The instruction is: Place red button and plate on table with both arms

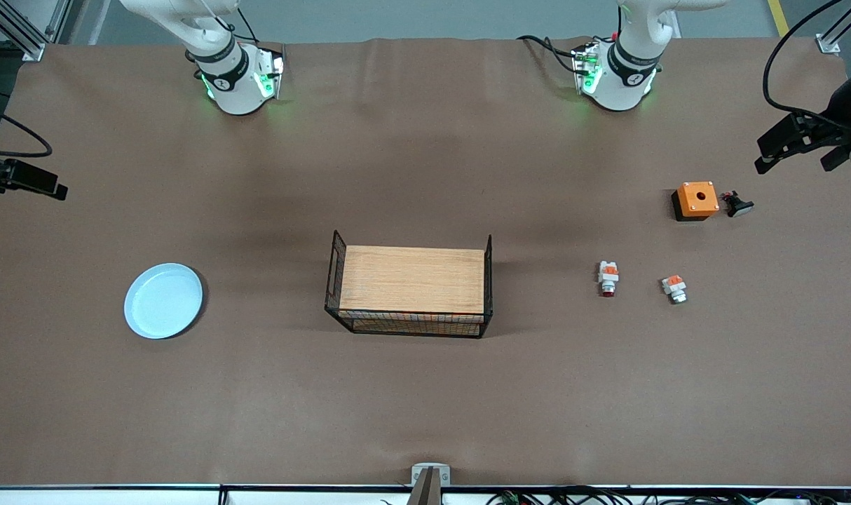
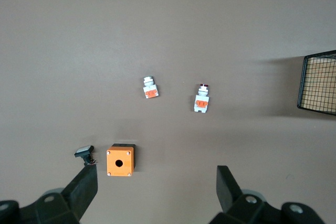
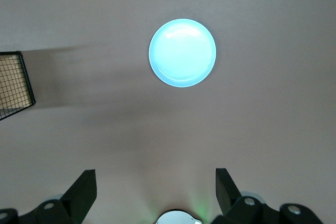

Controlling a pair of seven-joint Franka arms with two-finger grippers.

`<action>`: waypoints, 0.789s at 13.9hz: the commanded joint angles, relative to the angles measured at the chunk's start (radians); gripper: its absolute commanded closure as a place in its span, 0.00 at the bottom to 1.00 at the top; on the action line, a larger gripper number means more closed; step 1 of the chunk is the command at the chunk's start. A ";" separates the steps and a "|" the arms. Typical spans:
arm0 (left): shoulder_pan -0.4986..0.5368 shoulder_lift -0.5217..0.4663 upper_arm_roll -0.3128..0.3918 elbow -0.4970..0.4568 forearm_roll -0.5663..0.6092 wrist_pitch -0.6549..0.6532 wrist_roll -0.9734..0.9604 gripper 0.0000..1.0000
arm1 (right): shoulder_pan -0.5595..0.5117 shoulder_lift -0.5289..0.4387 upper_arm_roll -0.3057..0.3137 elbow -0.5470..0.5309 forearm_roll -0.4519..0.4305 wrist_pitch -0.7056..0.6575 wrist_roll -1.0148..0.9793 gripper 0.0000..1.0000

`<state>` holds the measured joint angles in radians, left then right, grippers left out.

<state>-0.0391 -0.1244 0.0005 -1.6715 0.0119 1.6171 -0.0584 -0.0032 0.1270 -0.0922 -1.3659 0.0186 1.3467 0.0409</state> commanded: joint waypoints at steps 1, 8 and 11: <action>-0.002 0.009 0.000 0.027 -0.015 -0.022 -0.003 0.00 | -0.004 -0.075 0.006 -0.039 -0.014 -0.009 0.005 0.00; -0.002 0.009 0.000 0.027 -0.015 -0.022 -0.003 0.00 | 0.000 -0.202 0.008 -0.220 -0.014 0.125 -0.007 0.00; -0.002 0.011 0.000 0.027 -0.015 -0.022 -0.004 0.00 | 0.005 -0.256 0.008 -0.291 -0.014 0.177 -0.009 0.00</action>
<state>-0.0391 -0.1244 0.0005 -1.6712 0.0119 1.6171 -0.0584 -0.0036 -0.0579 -0.0887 -1.5747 0.0185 1.4881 0.0383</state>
